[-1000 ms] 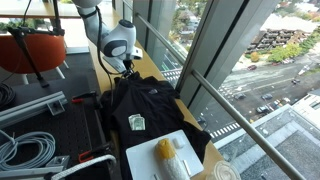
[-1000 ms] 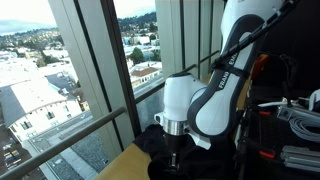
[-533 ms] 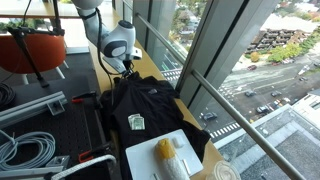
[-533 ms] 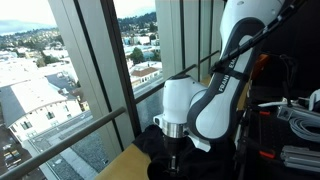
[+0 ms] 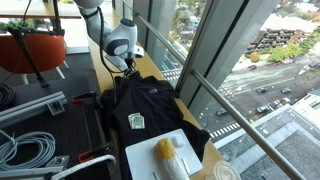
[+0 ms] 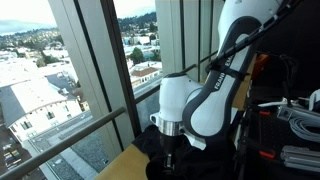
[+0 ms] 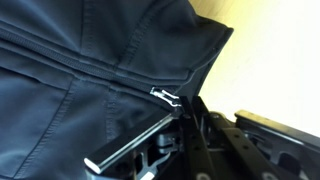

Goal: Close the zip of the jersey

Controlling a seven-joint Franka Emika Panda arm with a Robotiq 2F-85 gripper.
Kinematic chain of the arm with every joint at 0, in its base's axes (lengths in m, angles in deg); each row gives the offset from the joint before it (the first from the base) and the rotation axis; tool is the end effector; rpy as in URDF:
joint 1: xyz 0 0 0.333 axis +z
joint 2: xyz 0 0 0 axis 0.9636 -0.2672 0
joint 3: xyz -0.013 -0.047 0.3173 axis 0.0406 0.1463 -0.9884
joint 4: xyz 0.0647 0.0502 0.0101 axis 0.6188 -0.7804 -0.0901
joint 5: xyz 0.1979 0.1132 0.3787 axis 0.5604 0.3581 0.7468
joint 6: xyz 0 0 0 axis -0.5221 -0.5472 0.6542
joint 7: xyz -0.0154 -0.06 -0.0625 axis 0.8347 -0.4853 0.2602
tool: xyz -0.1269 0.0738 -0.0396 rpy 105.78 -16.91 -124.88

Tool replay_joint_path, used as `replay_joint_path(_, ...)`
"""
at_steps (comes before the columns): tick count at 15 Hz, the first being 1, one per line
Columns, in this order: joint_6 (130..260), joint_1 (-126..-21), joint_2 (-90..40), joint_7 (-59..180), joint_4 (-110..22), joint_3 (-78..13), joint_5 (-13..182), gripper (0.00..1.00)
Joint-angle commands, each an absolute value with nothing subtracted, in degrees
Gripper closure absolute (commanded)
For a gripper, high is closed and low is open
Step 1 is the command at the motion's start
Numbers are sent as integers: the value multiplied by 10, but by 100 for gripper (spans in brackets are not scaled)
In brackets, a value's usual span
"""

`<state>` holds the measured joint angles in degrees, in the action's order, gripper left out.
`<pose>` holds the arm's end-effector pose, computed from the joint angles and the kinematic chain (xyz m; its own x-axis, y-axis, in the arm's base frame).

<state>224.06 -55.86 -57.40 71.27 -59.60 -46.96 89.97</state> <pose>0.5663 0.3237 -0.0157 0.8702 0.4748 0.1315 0.4905 -0.8599 -0.1412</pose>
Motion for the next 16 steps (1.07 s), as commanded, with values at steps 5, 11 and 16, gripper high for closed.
replay_joint_path(5,2234,-546,-591,686,-569,-475,881,98)
replay_joint_path(11,2235,-581,-559,703,-610,-492,890,39)
replay_joint_path(16,2229,-634,-501,714,-663,-498,895,3)
